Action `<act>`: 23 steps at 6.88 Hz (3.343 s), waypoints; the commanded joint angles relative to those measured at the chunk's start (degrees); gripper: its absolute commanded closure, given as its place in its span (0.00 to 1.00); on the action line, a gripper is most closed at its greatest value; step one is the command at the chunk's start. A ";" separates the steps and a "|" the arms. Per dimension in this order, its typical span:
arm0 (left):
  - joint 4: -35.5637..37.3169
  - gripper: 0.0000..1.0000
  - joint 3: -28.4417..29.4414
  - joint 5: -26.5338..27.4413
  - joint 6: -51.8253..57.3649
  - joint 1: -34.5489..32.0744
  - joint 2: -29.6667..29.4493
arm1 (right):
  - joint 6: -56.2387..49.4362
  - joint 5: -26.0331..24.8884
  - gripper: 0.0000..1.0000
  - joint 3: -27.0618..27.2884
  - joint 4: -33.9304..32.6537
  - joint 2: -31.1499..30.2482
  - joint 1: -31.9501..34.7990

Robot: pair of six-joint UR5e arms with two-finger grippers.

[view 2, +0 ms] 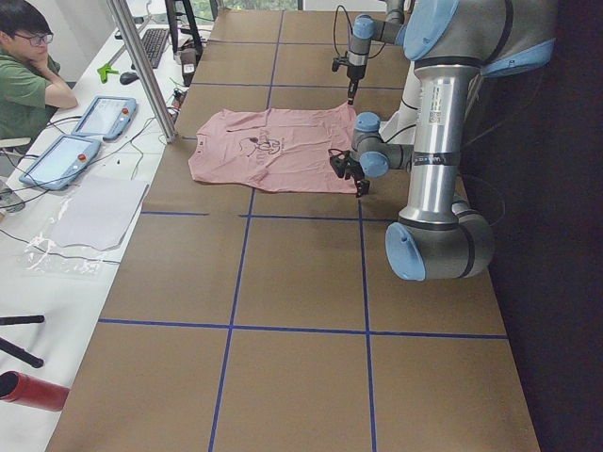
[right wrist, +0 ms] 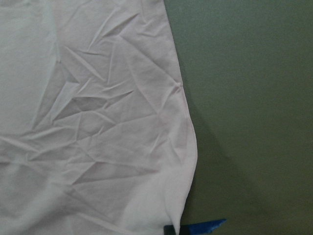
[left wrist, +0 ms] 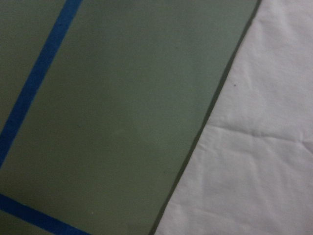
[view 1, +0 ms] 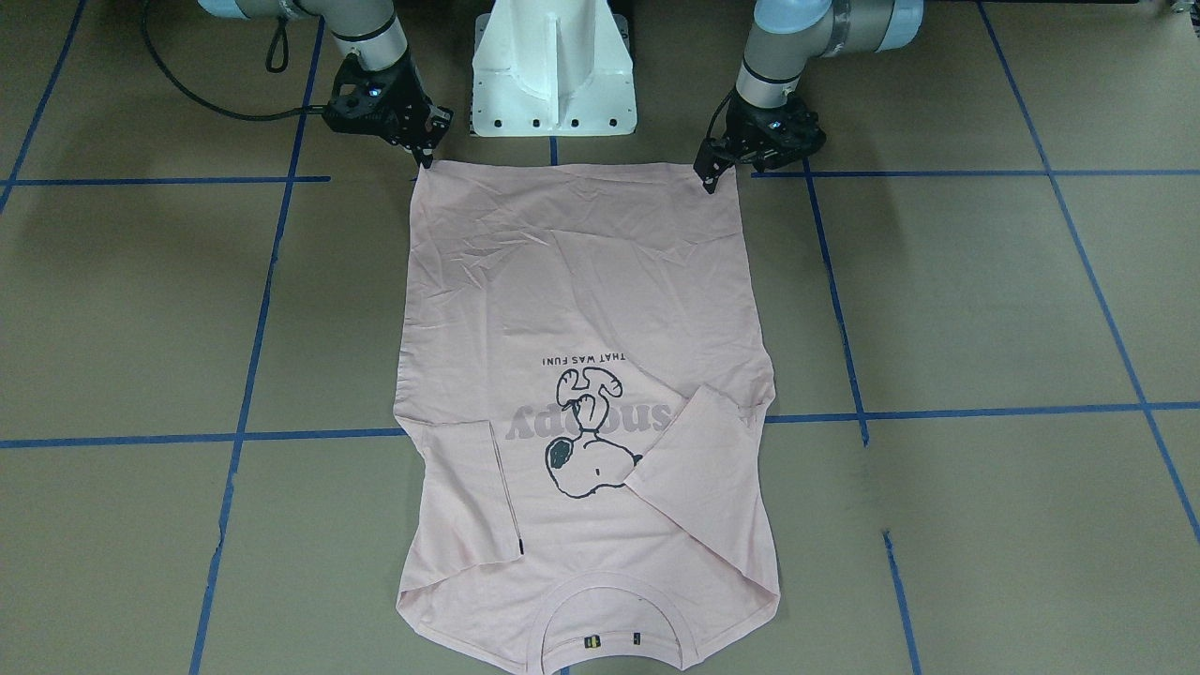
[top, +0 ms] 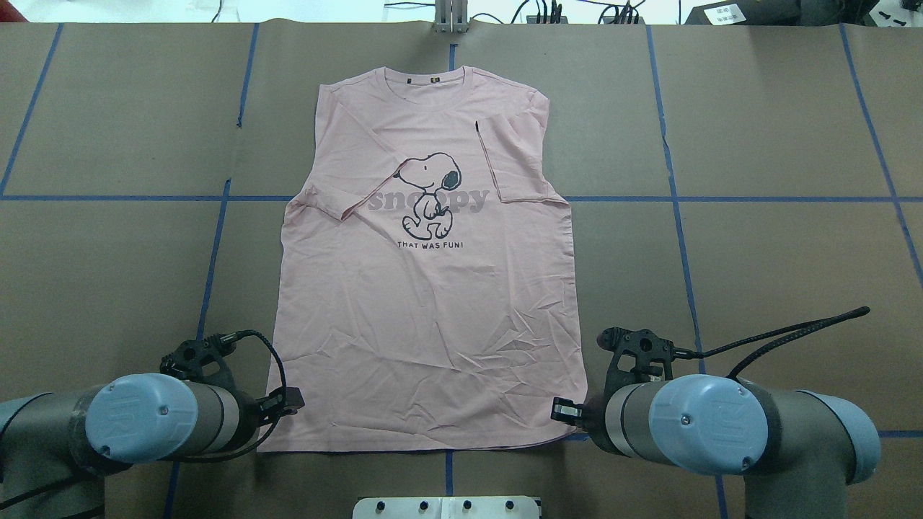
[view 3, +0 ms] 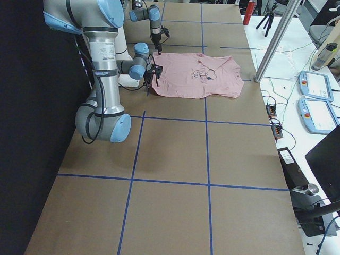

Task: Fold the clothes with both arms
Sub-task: 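Grasp both hem corners nearest the robot with both grippers, then lift the hem and fold it toward the collar with both grippers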

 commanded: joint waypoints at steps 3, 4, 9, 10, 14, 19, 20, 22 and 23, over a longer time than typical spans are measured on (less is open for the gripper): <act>0.32 0.32 0.00 -0.03 -1.31 0.76 -0.10 | 0.00 0.01 1.00 0.00 0.00 -0.11 0.09; 0.32 0.62 -0.09 -0.03 -1.41 0.94 -0.19 | 0.00 0.01 1.00 0.00 0.00 -0.20 0.27; 4.24 1.00 -6.12 -0.64 -1.23 1.29 -0.28 | -0.44 0.36 1.00 1.05 0.00 -0.90 0.53; 6.88 1.00 -8.42 -2.21 -0.62 1.38 -0.45 | -0.53 1.24 1.00 2.97 -0.09 -2.56 0.45; 11.73 1.00 -18.71 -4.41 9.80 3.22 -0.10 | -0.61 7.20 1.00 13.58 -0.27 -12.04 -3.58; 16.49 1.00 -20.84 -6.71 15.36 1.23 -3.00 | -10.03 7.66 1.00 14.01 -0.53 -9.48 4.07; 16.58 1.00 -20.14 -7.05 22.08 -5.32 -4.66 | -15.15 8.27 1.00 8.93 -0.53 -3.95 10.58; 16.75 1.00 -12.18 -8.45 29.85 -15.80 -10.35 | -27.28 9.49 1.00 0.92 -0.44 4.06 21.13; 16.67 1.00 -5.96 -10.03 31.53 -20.29 -13.87 | -29.33 10.64 1.00 -5.91 0.08 9.50 26.67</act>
